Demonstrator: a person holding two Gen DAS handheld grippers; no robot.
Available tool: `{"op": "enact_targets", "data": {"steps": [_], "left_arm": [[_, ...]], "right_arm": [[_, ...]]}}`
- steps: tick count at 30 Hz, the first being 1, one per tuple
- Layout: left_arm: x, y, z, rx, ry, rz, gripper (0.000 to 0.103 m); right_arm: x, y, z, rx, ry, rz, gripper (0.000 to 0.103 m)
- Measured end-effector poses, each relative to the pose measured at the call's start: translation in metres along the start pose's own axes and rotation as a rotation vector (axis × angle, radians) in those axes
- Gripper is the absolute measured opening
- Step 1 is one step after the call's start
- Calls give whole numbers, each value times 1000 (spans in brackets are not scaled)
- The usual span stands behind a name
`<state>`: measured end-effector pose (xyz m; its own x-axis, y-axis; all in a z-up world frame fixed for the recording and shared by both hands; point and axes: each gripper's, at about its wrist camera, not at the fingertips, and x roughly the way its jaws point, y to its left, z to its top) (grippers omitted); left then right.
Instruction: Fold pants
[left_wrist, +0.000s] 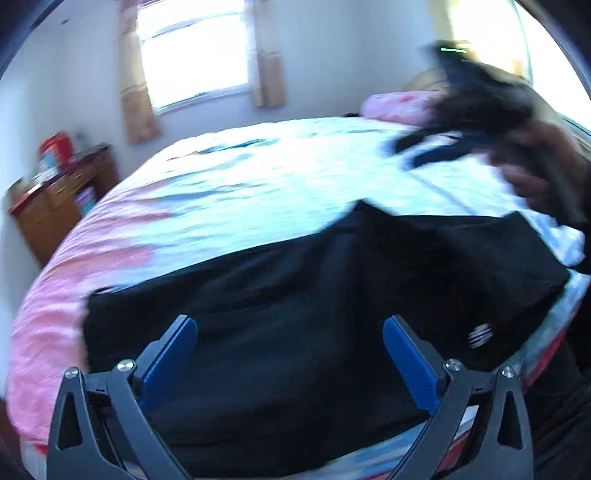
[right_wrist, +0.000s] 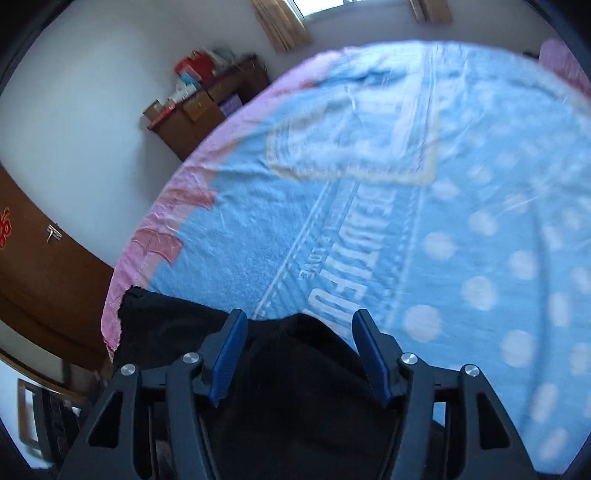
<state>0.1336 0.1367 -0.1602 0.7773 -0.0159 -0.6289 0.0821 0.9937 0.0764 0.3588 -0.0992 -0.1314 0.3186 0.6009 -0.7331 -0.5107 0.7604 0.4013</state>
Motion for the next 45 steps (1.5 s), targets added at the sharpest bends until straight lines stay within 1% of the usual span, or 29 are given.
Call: {"op": "enact_targets", "data": {"steps": [3,4,6,7,9,11,12,13,15,18,19,20,21,22,23,24,25,26,28,29,30,33,34,36,38,42,45], "left_arm": [[-4,54,-10,-85,31,78,103],[-3,71,-13,-113,44,89,103],[5,97,-20,-158,71,87,102],[14,112,-24,-185,96,87,101],[26,131,-31,-222,136,56,95],[38,142,-34,-251,163,16,83],[43,143,-38,-260,176,-12,81],[50,146,-40,-278,185,-58,80],[48,147,-42,-304,170,-82,80],[51,145,-41,-293,170,-100,80],[52,143,-41,-296,167,-102,78],[51,141,-39,-297,162,-108,65],[51,139,-38,-288,161,-123,58],[47,135,-36,-273,161,-129,46],[41,133,-36,-268,159,-123,43],[41,131,-34,-261,159,-116,37],[38,131,-33,-259,158,-117,32],[36,135,-33,-275,156,-121,28],[34,146,-29,-351,149,-149,23],[26,148,-26,-379,134,-163,22],[21,147,-23,-386,122,-171,21],[1,137,-12,-356,102,-169,21],[-4,134,-8,-353,102,-180,20],[-12,132,0,-385,91,-231,18],[-21,128,8,-432,71,-303,15],[-37,110,29,-457,36,-400,14],[-46,89,51,-454,7,-480,14]], "right_arm": [[-26,11,-27,-38,-12,27,61],[-31,16,-40,-58,-9,27,61],[-35,24,-62,-97,-2,12,61],[-36,28,-75,-116,1,-1,61],[-34,31,-97,-139,10,-19,61],[-29,33,-112,-146,18,-29,61],[-27,33,-118,-146,19,-34,61],[-26,33,-124,-144,22,-41,61],[-22,29,-131,-123,29,-48,61],[-20,16,-136,-58,26,-41,61],[-18,12,-138,-35,27,-40,61],[-16,7,-139,-15,28,-41,61],[-13,1,-139,10,28,-45,61],[-12,-1,-139,26,25,-45,61],[-11,-3,-139,40,22,-39,61],[-10,-4,-139,49,20,-34,61],[-9,-4,-138,53,16,-34,61],[-9,-4,-138,54,9,-34,61],[-10,-4,-138,57,2,-35,61],[-12,-3,-139,57,-4,-34,61],[-14,-3,-140,56,-8,-33,61],[-24,-3,-142,53,-33,-35,61],[-28,-4,-144,52,-40,-40,61],[-33,-7,-147,59,-51,-43,61],[-38,-11,-151,79,-61,-41,61],[-51,-21,-159,121,-97,-39,61],[-62,-28,-164,143,-118,-66,61]]}}
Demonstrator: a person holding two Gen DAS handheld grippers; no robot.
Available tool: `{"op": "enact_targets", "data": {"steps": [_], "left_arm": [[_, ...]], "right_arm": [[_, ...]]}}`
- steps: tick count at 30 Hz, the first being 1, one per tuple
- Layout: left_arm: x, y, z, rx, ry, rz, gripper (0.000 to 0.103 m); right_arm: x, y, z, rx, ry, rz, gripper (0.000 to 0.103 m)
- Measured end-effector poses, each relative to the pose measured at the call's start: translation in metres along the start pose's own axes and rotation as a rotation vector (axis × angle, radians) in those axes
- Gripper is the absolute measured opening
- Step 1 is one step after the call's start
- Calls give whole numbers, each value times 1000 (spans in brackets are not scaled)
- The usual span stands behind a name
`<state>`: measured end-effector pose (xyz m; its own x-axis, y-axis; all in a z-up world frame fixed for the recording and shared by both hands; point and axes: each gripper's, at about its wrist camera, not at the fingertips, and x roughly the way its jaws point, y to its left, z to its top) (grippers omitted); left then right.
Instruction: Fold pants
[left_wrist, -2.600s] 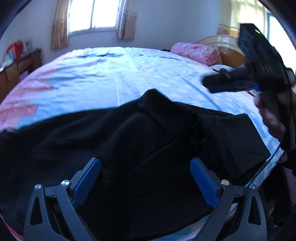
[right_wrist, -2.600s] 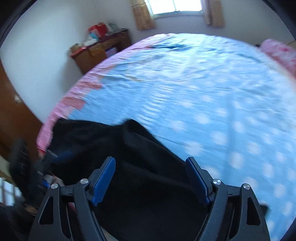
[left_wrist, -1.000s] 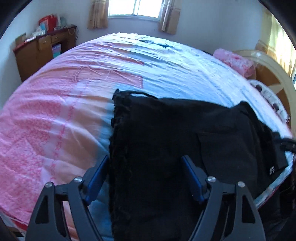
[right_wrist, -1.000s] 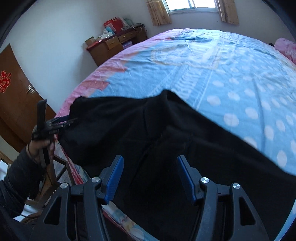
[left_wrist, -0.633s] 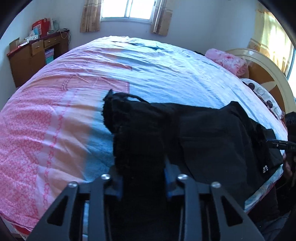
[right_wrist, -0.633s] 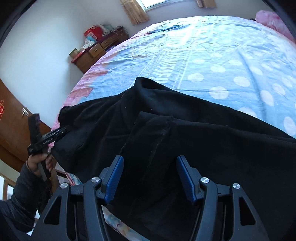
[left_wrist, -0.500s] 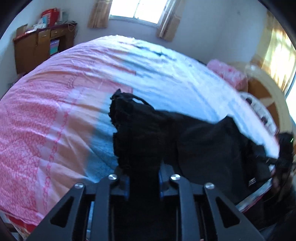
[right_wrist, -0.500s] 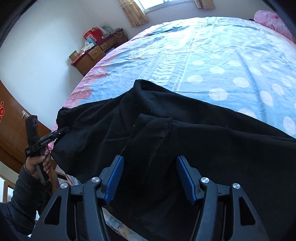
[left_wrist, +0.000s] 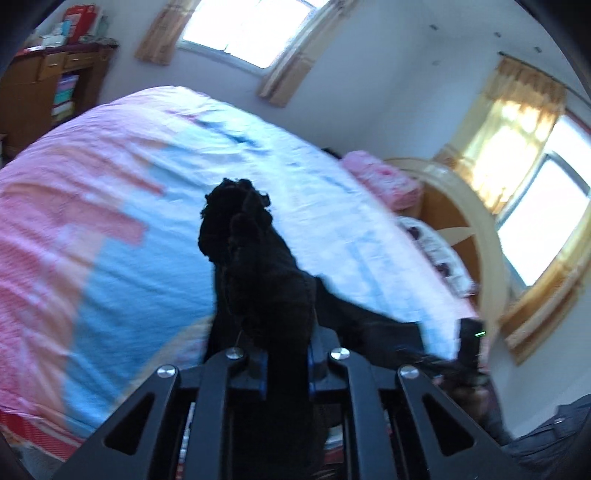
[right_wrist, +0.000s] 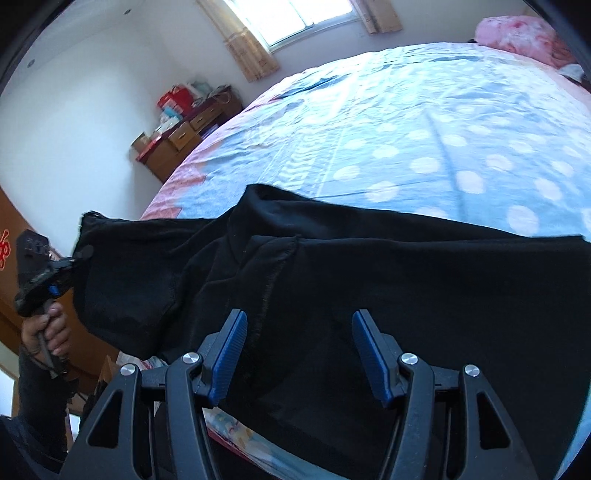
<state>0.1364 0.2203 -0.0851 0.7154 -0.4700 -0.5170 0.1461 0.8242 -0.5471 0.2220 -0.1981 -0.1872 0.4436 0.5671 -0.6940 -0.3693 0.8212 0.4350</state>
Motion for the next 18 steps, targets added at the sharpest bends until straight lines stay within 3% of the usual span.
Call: {"op": "enact_targets", "data": {"steps": [7,13,18], "left_arm": [[25,-96,22,89,25,-190,14],[79,-165,22,176,122,-263,14],[125,-200,15,222,225,-298,14]], "right_arm": [[-42,-29,-10,74,-87,-54,61],[-77,-58,-22,153,-169,-70,61],[-102,-89,-33,245,-241,-86,61]]}}
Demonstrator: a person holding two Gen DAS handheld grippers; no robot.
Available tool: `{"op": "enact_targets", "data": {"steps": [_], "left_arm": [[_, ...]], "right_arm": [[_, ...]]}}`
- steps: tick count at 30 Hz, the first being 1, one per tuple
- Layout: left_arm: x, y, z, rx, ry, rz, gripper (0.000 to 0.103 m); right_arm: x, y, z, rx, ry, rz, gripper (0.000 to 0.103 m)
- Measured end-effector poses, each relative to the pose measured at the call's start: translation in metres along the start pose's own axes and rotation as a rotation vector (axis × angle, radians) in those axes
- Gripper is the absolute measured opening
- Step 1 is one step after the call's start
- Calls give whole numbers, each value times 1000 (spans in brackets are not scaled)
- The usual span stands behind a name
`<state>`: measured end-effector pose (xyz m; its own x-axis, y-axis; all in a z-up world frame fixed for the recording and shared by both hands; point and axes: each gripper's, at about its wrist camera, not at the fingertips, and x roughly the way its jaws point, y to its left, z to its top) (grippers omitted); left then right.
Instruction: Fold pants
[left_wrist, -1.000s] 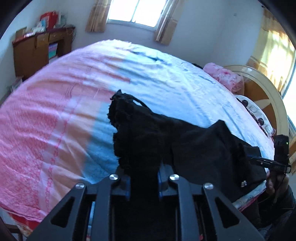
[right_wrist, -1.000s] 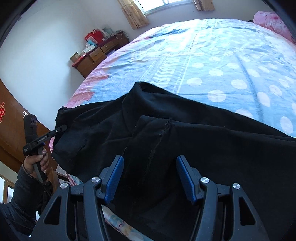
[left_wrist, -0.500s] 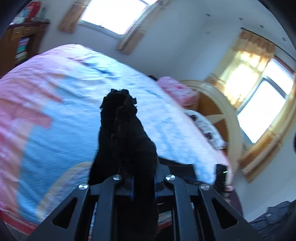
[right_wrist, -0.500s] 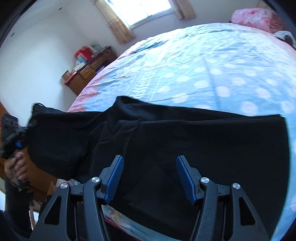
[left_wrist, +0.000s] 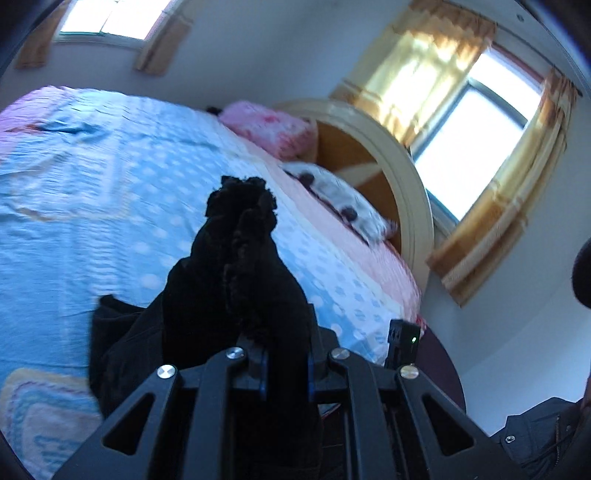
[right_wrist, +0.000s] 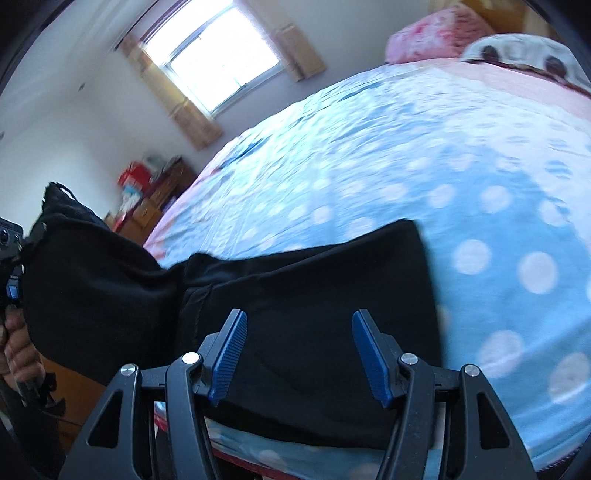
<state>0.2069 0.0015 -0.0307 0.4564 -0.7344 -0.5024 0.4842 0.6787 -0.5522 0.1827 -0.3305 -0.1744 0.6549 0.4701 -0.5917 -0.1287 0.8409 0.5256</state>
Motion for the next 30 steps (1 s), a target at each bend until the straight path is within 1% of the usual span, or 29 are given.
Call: {"op": "enact_targets", "data": {"steps": [3,5,9,10,12,14,15,16,17,18,19,20,22,24,25,28,30], "left_arm": [[40,-16,2,34,64,-23,14],[69,-21,0,43,112,-36,14],[128,-29,-14,77,201,-13,15],[146,-29,-20,77,223,-2,19],[170,-26,-30,64,260,0,21],[183,-23,-37,40,283,31,31],[186,-21,-39,31,288,26,34],[184,-22,-42,20,283,4,42],[178,-24,-44,15,263,-15,47],[173,-24,-45,20,246,-21,57],[163,-26,-46,36,220,-18,64],[152,-26,-47,56,189,0,69],[129,-23,-52,89,131,59,73],[112,-15,-58,99,91,118,73],[103,-11,-61,104,73,151,73],[82,5,-75,124,28,245,73],[72,14,-87,159,-1,321,77]], "right_arm": [[-9,-20,3,66,-26,-8,61],[-15,-32,6,114,-48,-28,61],[-26,-60,9,220,-104,-80,61],[-28,-65,9,238,-115,-91,61],[-31,-73,9,265,-132,-109,61],[-33,-78,9,280,-142,-122,61],[-34,-80,10,284,-144,-123,61],[-35,-80,10,281,-148,-126,61],[-36,-80,11,276,-157,-132,61],[-37,-79,11,269,-168,-135,61],[-40,-77,12,258,-182,-134,61],[-42,-75,12,247,-190,-130,61],[-43,-63,14,203,-195,-110,61],[-43,-43,15,117,-171,-69,61],[-42,-28,14,44,-153,-43,61],[-38,8,3,-122,-85,-12,61],[-31,22,-10,-220,-23,-36,61]]}}
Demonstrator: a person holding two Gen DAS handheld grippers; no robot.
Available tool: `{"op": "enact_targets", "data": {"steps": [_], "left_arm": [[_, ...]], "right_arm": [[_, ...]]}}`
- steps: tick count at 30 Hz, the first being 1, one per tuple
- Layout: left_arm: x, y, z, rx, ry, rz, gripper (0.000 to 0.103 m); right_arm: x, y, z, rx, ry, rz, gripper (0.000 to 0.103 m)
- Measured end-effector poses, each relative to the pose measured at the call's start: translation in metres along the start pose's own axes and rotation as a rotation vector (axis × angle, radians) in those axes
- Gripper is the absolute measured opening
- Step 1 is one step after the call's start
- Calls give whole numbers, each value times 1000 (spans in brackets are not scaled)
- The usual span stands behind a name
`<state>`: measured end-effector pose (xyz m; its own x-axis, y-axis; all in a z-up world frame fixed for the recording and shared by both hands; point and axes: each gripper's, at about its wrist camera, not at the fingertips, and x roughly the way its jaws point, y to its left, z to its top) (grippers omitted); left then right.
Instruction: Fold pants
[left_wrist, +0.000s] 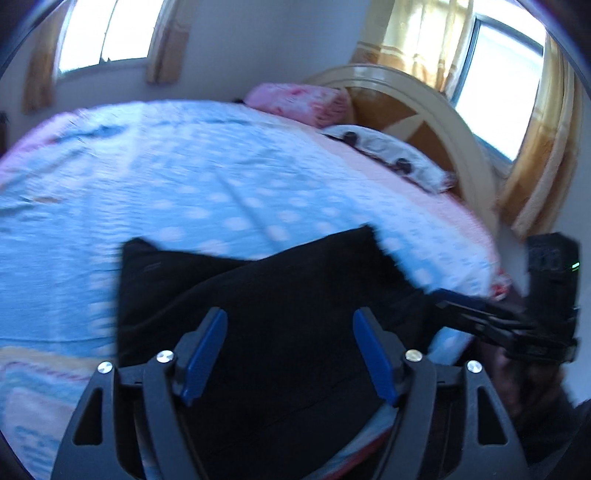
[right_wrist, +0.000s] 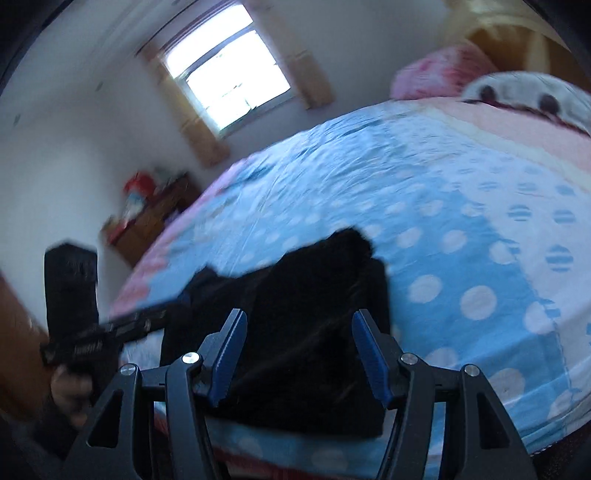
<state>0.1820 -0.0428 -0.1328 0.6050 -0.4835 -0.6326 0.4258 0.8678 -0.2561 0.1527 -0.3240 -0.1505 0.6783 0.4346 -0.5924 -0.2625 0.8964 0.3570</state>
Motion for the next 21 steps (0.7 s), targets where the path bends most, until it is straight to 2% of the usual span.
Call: {"op": "enact_targets", "data": {"steps": [1,3,5,7,10,13,17,18,20,21], "left_arm": [[-1,5,-8,15,-15,43,80],[1,15,-20,14,1,78,83],[3,23,-26,-17,4,63,83],[2,31,-30,-37,-4,64,83],[1,41,-34,-72,-26,73,89],[3,46,-40,-108,-29,37,89],[0,39,-45,-80,-48,33,89],[-2,39,-46,-79,-57,30,89],[-3,40,-45,-89,-60,21,89],[-4,41,-43,-95,-62,20,89]], "right_arm": [[5,3,-6,-28,27,-10,59],[17,2,-14,-58,83,-83,48],[27,-4,-20,-45,127,-94,37],[31,-5,-27,-70,172,-119,34],[21,-8,-34,-65,163,-126,34],[35,-25,-44,-20,220,-133,34],[30,-24,-40,-14,218,-124,35],[26,-22,-38,-21,221,-133,36],[14,-16,-35,-24,204,-165,47],[8,-13,-31,-28,182,-180,48]]}}
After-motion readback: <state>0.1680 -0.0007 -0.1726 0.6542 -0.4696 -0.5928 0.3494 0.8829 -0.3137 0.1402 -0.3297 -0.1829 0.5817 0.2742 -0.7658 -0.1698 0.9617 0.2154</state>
